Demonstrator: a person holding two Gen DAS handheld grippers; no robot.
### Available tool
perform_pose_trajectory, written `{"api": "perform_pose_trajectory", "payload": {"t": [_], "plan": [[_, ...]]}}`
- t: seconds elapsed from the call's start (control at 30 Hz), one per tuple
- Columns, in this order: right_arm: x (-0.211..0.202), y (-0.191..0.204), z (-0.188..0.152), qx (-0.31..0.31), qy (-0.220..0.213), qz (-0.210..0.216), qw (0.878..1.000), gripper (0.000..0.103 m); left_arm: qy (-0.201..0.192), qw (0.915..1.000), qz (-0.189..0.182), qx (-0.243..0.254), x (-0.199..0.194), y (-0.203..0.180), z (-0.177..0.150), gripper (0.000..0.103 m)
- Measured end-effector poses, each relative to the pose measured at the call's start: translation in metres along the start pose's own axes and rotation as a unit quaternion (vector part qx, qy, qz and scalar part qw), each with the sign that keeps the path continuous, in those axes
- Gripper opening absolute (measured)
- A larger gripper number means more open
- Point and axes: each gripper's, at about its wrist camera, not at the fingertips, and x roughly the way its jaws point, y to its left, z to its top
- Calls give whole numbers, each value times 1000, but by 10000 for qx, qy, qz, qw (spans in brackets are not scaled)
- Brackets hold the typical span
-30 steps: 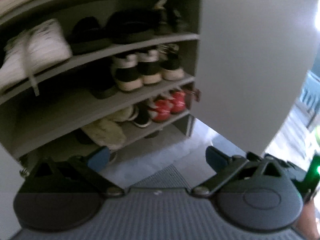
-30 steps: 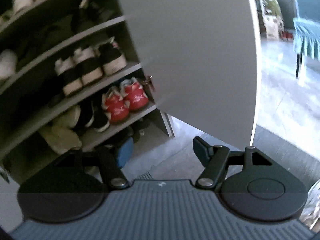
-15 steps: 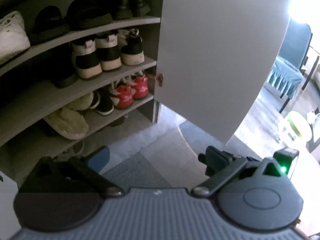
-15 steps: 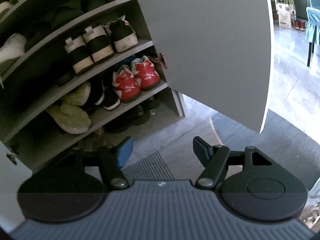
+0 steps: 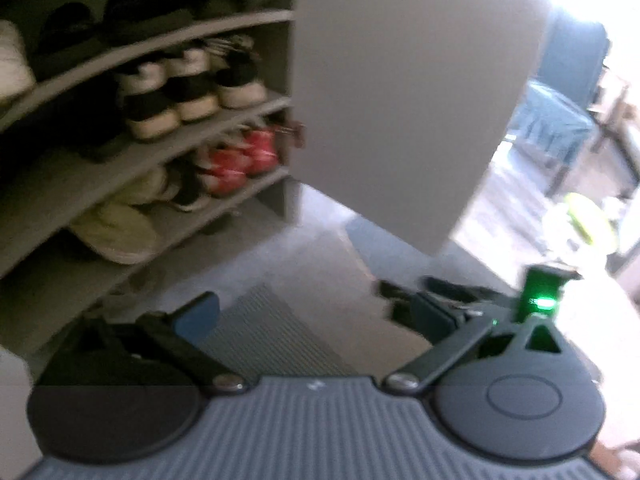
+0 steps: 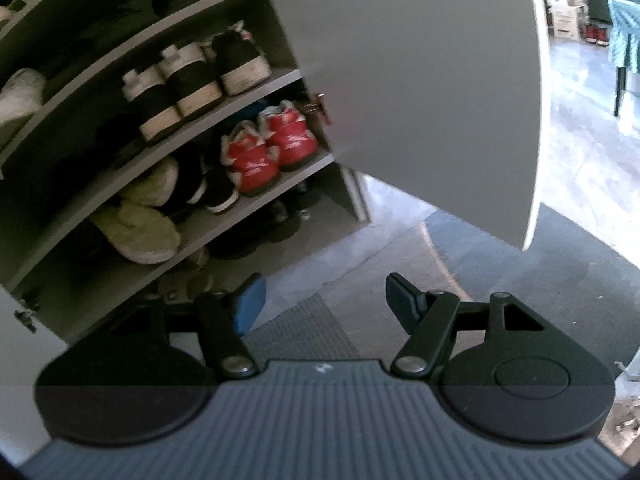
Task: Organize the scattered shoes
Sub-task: 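Move the right tool down to the beige sneakers on the doormat, then grasp the beige sneaker pair by the heels with the right tool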
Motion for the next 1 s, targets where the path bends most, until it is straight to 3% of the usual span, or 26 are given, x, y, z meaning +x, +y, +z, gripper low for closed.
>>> {"api": "perform_pose_trajectory", "payload": {"t": [0.07, 0.13, 0.27, 0.3, 0.43, 0.5, 0.67, 0.77, 0.83, 0.9, 1.0], "plan": [[-3, -13, 3, 68, -124, -157, 9998, 68, -68, 9999, 82, -16, -2, 0, 1, 103], [-18, -47, 7, 312, -544, -579, 9963, 71, -72, 10000, 64, -8, -3, 1, 2, 103], [-47, -107, -2, 409, -1231, -1653, 9777, 77, -91, 9999, 107, -59, -7, 2, 3, 103], [-57, -135, -16, 444, -1398, -2143, 9657, 77, -108, 9999, 64, -79, -8, 1, 3, 103], [-70, -201, -61, 1414, -1221, -2868, 9396, 77, -153, 9999, 50, 39, -11, -3, 4, 103], [-75, -243, -95, 2258, -1146, -3169, 9140, 77, -140, 9998, 117, 15, -9, -2, 6, 103], [-70, -290, -170, 2838, -975, -4149, 8590, 84, 83, 9999, 8, 122, 3, 2, 10, 103], [-63, -305, -182, 2612, -885, -4314, 8590, 84, 168, 9991, 42, 392, 27, 3, 3, 103], [-60, -314, -184, 2316, -910, -4438, 8609, 84, 801, 9949, 350, 509, 58, 4, -13, 103], [-58, -319, -175, 2044, -1047, -4493, 8634, 84, 1237, 9915, 232, 345, 69, 7, -23, 103], [-42, -348, -161, 2052, -852, -4302, 8750, 84, 1175, 9926, 117, 289, 67, 7, -22, 103]]}}
